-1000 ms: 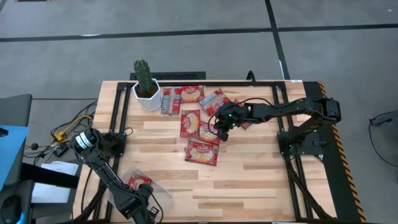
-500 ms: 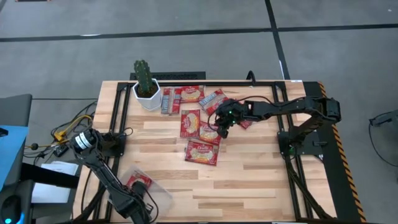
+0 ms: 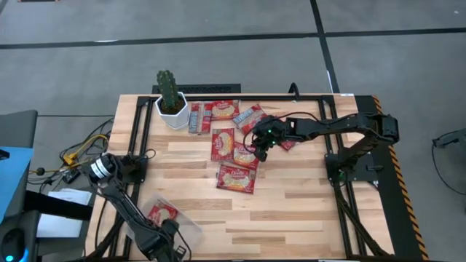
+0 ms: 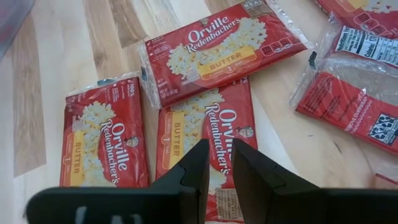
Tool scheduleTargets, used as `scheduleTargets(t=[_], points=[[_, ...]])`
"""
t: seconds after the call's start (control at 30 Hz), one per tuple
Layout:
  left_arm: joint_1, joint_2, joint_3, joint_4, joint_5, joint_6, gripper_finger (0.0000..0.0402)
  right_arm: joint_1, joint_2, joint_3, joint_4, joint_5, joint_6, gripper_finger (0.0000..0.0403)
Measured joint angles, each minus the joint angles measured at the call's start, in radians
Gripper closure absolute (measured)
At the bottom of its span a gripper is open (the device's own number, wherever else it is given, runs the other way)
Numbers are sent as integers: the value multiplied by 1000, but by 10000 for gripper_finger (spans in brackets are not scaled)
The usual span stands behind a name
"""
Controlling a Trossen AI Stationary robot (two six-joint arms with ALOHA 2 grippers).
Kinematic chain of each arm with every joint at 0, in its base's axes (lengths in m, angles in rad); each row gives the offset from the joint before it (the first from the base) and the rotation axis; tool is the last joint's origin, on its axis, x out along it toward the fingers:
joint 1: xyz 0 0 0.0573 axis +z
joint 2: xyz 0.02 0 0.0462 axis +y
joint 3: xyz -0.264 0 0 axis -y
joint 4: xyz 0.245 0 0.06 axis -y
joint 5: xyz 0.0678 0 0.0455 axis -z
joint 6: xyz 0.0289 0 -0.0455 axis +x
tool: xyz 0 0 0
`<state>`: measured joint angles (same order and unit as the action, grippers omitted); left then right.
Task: Sort popcorn bags into baskets
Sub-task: Put the red popcorn bag into the transparent bin
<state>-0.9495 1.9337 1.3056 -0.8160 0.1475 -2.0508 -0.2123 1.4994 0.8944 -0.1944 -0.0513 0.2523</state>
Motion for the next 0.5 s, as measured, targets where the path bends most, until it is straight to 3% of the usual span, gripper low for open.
scheduleTargets(t=[0.3, 0.5], points=[[-2, 48, 0, -85, 101, -18, 401, 0, 0, 0, 0, 0, 0, 310], [-5, 48, 0, -137, 112, -38, 401, 0, 0, 0, 0, 0, 0, 310]])
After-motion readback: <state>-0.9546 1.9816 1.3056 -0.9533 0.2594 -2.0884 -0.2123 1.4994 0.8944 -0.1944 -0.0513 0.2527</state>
